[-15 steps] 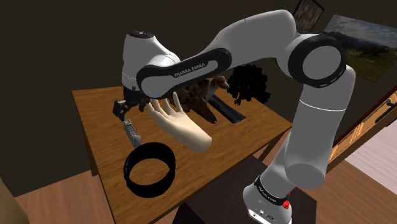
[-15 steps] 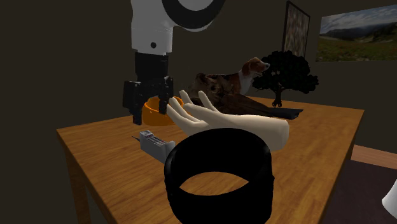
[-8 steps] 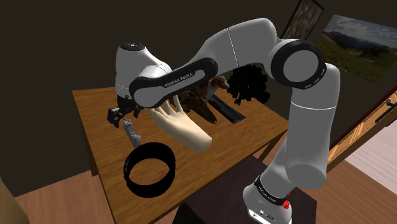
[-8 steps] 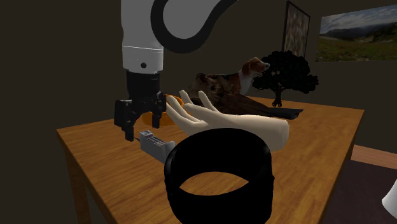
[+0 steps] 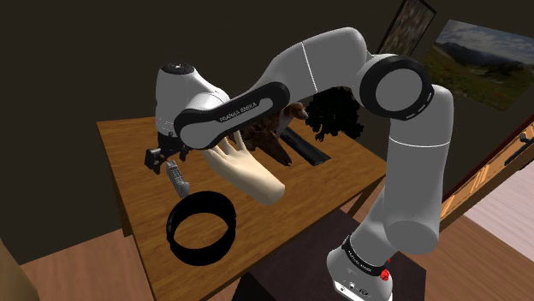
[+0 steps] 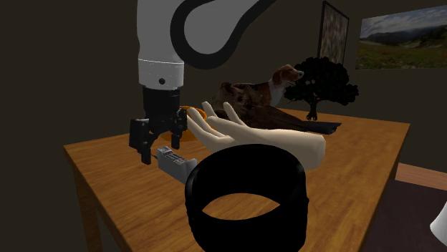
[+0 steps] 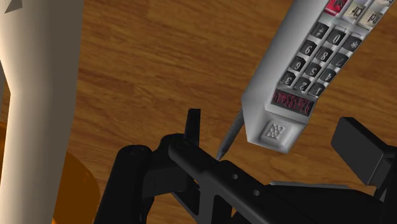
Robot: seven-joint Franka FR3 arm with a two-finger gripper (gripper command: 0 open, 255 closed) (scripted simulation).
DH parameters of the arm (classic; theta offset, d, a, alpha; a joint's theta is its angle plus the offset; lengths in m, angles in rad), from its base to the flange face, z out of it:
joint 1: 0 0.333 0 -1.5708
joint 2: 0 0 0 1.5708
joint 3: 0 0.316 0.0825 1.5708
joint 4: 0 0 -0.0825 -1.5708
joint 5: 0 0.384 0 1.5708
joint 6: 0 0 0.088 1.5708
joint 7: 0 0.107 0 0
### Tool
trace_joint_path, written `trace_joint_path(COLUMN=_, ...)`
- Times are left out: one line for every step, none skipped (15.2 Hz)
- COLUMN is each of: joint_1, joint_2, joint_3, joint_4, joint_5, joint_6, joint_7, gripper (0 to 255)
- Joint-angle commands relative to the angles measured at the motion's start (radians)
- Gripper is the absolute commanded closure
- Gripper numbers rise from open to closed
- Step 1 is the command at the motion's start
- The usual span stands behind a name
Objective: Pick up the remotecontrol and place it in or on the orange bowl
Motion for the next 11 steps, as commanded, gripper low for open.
trace_joint_path(joint_1=0.000, joint_2=0.000, joint_3=0.000, joint_4=0.000, joint_5=0.000, joint_6=0.000, joint_7=0.000, gripper=0)
trace_joint_path(joint_1=0.000, joint_2=0.000, joint_3=0.000, joint_4=0.000, joint_5=0.000, joint_6=0.000, joint_7=0.000, gripper=255)
trace_joint_path(joint_1=0.000, joint_2=0.000, joint_3=0.000, joint_4=0.000, joint_5=0.000, joint_6=0.000, joint_7=0.000, gripper=255)
trace_joint_path(joint_1=0.000, joint_2=0.000, joint_3=0.000, joint_4=0.000, joint_5=0.000, joint_6=0.000, joint_7=0.000, gripper=255)
trace_joint_path(joint_1=0.000, joint_2=0.000, joint_3=0.000, joint_4=0.000, joint_5=0.000, joint_6=0.000, joint_7=0.000, gripper=255)
trace_joint_path(joint_1=0.000, joint_2=0.000, joint_3=0.000, joint_4=0.000, joint_5=0.000, joint_6=0.000, joint_7=0.000, gripper=255)
trace_joint_path(joint_1=0.000, joint_2=0.000, joint_3=0.000, joint_4=0.000, joint_5=0.000, joint_6=0.000, joint_7=0.000, gripper=255)
trace_joint_path(joint_1=0.000, joint_2=0.000, joint_3=0.000, joint_4=0.000, joint_5=0.000, joint_6=0.000, joint_7=0.000, gripper=255)
trace_joint_path(joint_1=0.000, joint_2=0.000, joint_3=0.000, joint_4=-0.001, joint_5=0.000, joint_6=0.000, joint_7=0.000, gripper=255)
trace_joint_path(joint_1=0.000, joint_2=-0.001, joint_3=0.000, joint_4=-0.001, joint_5=0.000, joint_6=0.000, joint_7=0.000, gripper=255)
trace_joint_path(joint_1=0.000, joint_2=0.000, joint_3=0.000, joint_4=0.000, joint_5=0.000, joint_6=0.000, joint_7=0.000, gripper=255)
